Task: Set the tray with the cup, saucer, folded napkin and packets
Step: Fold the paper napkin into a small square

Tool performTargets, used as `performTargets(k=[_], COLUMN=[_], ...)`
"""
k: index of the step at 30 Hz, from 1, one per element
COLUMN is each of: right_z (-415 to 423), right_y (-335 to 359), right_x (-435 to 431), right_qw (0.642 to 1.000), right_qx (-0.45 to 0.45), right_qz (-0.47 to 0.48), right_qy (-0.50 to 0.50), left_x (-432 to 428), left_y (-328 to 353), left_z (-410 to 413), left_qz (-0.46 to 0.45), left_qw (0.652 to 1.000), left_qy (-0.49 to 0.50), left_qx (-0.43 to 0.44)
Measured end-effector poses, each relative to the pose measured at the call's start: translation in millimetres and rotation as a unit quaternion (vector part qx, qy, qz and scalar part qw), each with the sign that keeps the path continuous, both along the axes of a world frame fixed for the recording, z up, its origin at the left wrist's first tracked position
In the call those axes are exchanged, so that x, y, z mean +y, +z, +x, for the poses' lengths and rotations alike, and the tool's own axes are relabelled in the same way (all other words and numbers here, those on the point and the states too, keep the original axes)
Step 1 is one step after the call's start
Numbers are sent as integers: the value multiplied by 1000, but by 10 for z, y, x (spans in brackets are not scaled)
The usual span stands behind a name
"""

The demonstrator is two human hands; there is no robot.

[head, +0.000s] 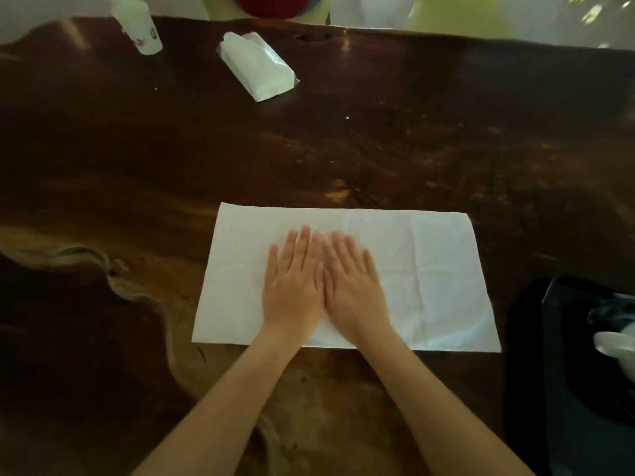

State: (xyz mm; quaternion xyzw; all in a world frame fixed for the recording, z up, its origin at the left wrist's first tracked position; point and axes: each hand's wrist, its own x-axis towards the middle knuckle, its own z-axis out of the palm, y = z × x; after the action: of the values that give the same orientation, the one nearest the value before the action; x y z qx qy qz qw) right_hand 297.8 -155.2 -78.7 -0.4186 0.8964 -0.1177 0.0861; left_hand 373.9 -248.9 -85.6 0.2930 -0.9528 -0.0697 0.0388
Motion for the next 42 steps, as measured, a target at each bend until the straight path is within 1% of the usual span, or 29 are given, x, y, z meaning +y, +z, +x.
performTargets(k=[1, 2, 4, 7, 11, 14, 16, 18, 19, 21, 22, 23, 25, 27, 30, 33, 34, 35, 36, 38, 39, 41, 42], right_z=[78, 57, -111, -327, -541, -601, -587, -478, -365, -46, 76, 110, -32, -205, -387, -541, -579, -596, -585, -478, -401, -242, -185], right_y=[-33, -58, -85, -96, -70, -38, -24, 12, 24, -5, -38, -58, -52, -24, 21, 116, 181, 254, 324, 445, 481, 522, 527], right_x=[-6, 40, 241, 602, 955, 1055, 1023, 827, 686, 461, 439, 487, 701, 946, 1175, 1309, 1327, 1340, 1350, 1397, 1438, 1517, 1533], right_qw=[1000, 1000, 999, 996, 987, 984, 977, 969, 975, 995, 999, 999, 997, 994, 992, 987, 984, 983, 983, 977, 971, 967, 964], right_qx=[6, 11, 11, 35, 38, 29, 14, -13, -21, -11, -7, 0, 21, 29, 11, -30, -38, -30, -1, 94, 125, 130, 128], right_qz=[15, 24, 27, 48, 78, 78, 74, 33, 12, 10, 19, 34, 59, 79, 105, 152, 170, 178, 182, 193, 199, 207, 218], right_qy=[24, 17, -21, -65, -134, -157, -201, -244, -223, -101, -49, -26, -45, -70, -65, -38, -33, -32, -30, 13, 48, 78, 81], left_x=[43, -32, -287, -542, -589, -610, -595, -439, -290, 48, 157, 179, 13, -244, -525, -661, -691, -713, -726, -674, -613, -507, -467], left_y=[-32, -60, -88, -70, -56, -40, -18, 21, 27, 1, -27, -49, -60, -56, -6, 98, 151, 207, 267, 398, 475, 542, 564], left_z=[82, 171, 356, 543, 586, 586, 565, 453, 373, 250, 243, 282, 453, 678, 899, 1002, 1044, 1094, 1153, 1267, 1294, 1304, 1292], left_qz=[6, 11, 15, 15, 8, 11, 23, 45, 47, 43, 38, 30, 16, 21, 48, 68, 60, 41, 16, -51, -80, -120, -131], left_qw=[1000, 999, 998, 998, 998, 997, 996, 995, 996, 998, 999, 999, 998, 998, 995, 982, 975, 966, 959, 948, 941, 929, 929], left_qy=[2, 24, 54, 46, 42, 42, 57, 81, 76, 39, 21, 8, -5, -13, -32, -97, -124, -157, -193, -261, -289, -330, -330], left_qx=[-16, -28, -33, -36, -55, -60, -61, -35, -20, -10, -20, -37, -59, -61, -81, -147, -176, -200, -209, -176, -156, -115, -105])
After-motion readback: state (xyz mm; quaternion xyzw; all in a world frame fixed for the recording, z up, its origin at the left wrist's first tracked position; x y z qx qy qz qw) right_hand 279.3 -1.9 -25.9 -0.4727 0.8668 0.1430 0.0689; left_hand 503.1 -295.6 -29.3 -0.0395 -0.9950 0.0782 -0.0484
